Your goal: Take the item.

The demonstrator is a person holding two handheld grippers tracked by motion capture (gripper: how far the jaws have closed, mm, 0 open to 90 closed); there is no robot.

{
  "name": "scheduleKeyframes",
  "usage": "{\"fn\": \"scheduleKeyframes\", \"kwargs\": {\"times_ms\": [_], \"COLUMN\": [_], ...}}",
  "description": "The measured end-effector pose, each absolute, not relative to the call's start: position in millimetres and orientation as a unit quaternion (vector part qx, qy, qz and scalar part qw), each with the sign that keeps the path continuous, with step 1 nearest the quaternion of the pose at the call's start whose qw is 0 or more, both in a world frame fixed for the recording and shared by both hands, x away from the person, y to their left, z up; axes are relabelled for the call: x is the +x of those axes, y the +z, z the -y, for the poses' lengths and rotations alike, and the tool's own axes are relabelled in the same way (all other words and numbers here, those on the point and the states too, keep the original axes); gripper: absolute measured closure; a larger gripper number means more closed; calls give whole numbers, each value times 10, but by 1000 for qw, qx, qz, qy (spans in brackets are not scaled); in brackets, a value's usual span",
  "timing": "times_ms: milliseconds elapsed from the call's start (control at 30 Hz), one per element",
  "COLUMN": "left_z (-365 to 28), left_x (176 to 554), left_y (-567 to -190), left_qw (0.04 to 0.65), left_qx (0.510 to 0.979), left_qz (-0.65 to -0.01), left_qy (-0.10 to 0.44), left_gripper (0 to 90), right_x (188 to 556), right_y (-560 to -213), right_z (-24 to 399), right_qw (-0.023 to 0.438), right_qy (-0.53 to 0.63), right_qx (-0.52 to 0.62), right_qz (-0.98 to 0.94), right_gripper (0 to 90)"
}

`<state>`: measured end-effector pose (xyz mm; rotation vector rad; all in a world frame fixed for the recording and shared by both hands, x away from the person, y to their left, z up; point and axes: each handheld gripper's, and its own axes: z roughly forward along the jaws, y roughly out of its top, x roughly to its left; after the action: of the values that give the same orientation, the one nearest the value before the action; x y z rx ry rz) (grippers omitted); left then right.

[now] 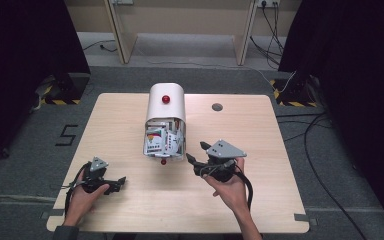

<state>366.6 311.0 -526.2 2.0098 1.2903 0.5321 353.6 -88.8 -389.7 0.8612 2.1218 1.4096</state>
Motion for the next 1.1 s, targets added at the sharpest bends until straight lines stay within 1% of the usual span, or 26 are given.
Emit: {"fn": "scheduleKeyframes", "kwargs": {"times_ms": [367, 1100], "left_z": [-3110, -3110], "left_x": [3666, 3666], "left_y": [-5262, -5262], "left_qw": [341, 341], "left_qx": [772, 772], "left_qz": [-496, -496], "left_qy": [204, 204], "left_gripper": [0, 0], "right_x": [3591, 3691], "right_y": [-3857, -3800], "right_z": [743, 620], "right_qw": [223, 225], "right_qy": [512, 513], "right_qx": [303, 300], "right_qz": [-772, -773], "right_gripper": [416, 440]}}
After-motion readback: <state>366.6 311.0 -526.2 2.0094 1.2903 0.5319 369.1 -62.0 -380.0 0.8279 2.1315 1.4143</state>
